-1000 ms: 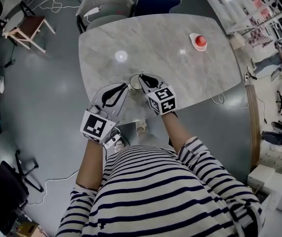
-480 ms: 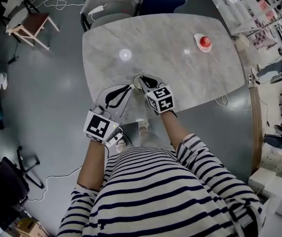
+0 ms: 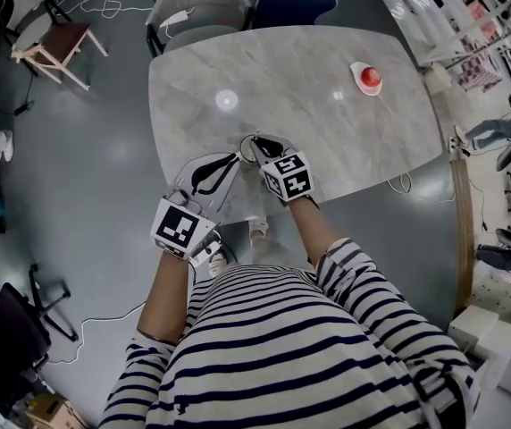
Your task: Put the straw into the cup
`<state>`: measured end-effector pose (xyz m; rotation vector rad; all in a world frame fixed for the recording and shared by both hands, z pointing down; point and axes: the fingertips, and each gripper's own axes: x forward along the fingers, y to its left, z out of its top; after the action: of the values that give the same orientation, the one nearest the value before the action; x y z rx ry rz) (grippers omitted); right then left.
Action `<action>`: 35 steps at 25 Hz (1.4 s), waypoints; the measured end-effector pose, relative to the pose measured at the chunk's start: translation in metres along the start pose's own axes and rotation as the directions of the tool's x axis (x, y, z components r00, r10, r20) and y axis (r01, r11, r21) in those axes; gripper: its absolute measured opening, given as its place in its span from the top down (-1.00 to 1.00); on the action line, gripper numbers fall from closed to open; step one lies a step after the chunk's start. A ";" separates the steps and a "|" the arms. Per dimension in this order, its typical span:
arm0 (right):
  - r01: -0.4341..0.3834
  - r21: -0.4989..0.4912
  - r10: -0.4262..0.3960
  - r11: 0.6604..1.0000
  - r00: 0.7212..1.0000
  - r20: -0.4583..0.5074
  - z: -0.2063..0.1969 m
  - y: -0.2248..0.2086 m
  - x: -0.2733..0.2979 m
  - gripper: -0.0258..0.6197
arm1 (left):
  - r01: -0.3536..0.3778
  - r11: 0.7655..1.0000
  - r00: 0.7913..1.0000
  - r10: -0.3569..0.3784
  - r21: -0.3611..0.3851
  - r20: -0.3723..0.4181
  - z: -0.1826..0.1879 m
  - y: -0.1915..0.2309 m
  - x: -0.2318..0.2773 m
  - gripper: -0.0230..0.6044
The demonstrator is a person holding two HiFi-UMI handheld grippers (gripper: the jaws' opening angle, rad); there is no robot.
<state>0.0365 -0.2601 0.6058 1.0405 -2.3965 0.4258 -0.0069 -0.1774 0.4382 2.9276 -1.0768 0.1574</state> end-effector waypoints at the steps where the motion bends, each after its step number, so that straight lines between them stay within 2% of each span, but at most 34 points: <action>1: -0.002 0.000 0.002 1.000 1.000 -0.001 0.000 0.000 0.001 0.85 | 0.003 1.000 1.000 -0.003 0.002 -0.007 -0.001 0.000 0.000 0.85; 12: 0.017 -0.037 -0.018 0.999 1.000 -0.025 -0.001 -0.004 0.004 0.85 | 0.007 1.000 1.000 -0.007 -0.004 -0.020 -0.002 -0.001 -0.001 0.85; 16: 0.038 -0.027 -0.039 0.999 0.999 -0.031 -0.003 -0.010 0.002 0.71 | 0.010 1.000 1.000 -0.010 -0.008 -0.015 -0.001 -0.001 0.000 0.85; 35: 0.080 -0.025 -0.079 0.996 0.995 0.066 0.017 -0.015 -0.025 0.71 | 0.037 0.999 0.999 -0.037 0.015 -0.005 -0.003 -0.007 0.003 0.85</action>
<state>0.0568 -0.2630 0.5796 1.1493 -2.4009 0.3345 -0.0006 -0.1735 0.4420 2.9567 -1.0248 0.1732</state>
